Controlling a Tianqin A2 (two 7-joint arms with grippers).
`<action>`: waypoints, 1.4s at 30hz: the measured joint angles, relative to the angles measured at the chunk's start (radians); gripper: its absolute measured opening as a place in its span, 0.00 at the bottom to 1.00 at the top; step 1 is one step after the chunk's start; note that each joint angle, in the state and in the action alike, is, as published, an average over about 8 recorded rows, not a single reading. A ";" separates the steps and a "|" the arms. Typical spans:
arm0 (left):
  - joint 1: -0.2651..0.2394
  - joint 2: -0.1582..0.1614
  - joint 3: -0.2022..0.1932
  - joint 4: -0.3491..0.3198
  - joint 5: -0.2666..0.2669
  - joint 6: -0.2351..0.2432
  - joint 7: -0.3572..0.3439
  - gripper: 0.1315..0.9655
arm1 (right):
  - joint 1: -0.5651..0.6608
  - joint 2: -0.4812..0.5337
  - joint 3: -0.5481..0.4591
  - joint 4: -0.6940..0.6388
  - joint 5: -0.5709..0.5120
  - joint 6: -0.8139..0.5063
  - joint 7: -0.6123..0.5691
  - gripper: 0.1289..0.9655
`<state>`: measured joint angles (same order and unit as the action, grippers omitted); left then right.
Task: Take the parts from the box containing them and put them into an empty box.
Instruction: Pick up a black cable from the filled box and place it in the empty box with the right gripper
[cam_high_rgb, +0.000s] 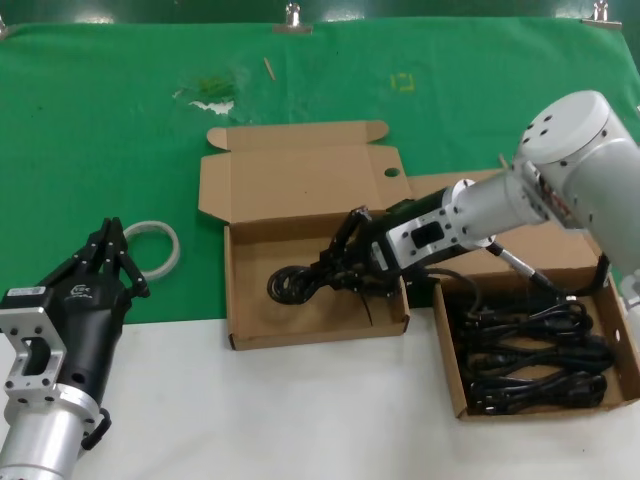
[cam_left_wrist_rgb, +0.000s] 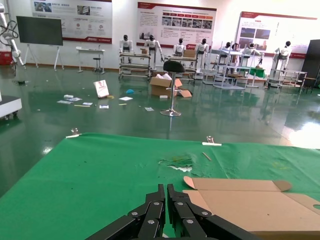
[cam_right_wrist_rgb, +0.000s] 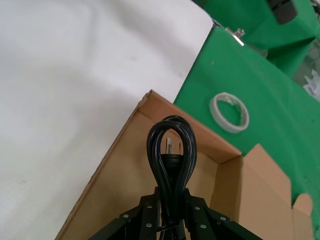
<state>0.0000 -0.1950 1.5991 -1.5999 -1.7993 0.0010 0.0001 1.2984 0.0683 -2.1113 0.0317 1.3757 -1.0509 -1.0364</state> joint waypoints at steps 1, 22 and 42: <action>0.000 0.000 0.000 0.000 0.000 0.000 0.000 0.03 | -0.002 -0.005 0.000 -0.003 -0.002 0.008 0.002 0.10; 0.000 0.000 0.000 0.000 0.000 0.000 0.000 0.03 | -0.052 -0.046 0.007 -0.019 -0.034 0.147 0.064 0.10; 0.000 0.000 0.000 0.000 0.000 0.000 0.000 0.03 | -0.081 -0.065 0.037 -0.021 -0.023 0.223 0.068 0.12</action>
<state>0.0000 -0.1950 1.5991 -1.5999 -1.7993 0.0010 0.0001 1.2170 0.0031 -2.0744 0.0103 1.3525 -0.8284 -0.9681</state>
